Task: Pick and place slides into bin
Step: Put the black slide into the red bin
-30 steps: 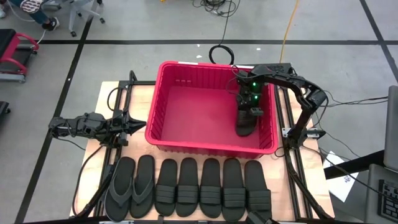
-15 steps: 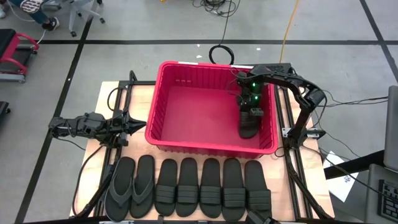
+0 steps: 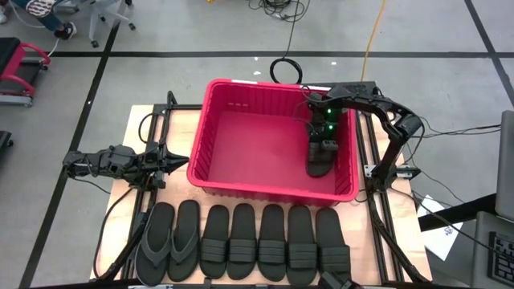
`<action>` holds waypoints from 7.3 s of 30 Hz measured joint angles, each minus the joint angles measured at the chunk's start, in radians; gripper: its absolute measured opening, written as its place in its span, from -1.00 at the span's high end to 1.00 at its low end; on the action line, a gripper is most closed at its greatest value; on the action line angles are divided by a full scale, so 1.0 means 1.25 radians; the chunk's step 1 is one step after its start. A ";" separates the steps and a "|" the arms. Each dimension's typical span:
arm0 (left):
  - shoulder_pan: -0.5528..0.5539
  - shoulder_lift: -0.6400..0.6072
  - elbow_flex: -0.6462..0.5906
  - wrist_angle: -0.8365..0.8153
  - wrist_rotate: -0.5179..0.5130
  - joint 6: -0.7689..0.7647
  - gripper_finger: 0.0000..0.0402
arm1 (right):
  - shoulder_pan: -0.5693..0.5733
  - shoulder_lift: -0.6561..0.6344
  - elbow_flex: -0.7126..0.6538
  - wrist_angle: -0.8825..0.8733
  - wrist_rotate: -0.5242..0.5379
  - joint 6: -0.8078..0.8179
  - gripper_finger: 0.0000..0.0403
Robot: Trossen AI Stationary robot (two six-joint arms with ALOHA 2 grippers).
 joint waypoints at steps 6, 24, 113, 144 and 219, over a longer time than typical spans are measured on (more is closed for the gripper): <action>0.000 0.000 0.000 0.000 0.000 -0.012 0.85 | 0.001 0.001 -0.039 0.055 0.079 0.032 0.97; 0.000 0.000 0.000 0.004 0.000 0.001 0.85 | 0.012 -0.083 -0.020 0.092 0.147 0.114 0.10; 0.000 0.000 0.000 -0.014 0.000 0.021 0.85 | 0.054 -0.157 0.008 -0.166 -0.189 0.103 0.98; 0.000 0.000 0.000 -0.018 0.001 -0.014 0.85 | 0.048 -0.157 -0.106 0.108 0.011 0.167 0.31; 0.000 0.000 0.000 -0.016 0.001 -0.057 0.85 | -0.126 -0.258 -0.063 0.505 0.464 0.255 1.00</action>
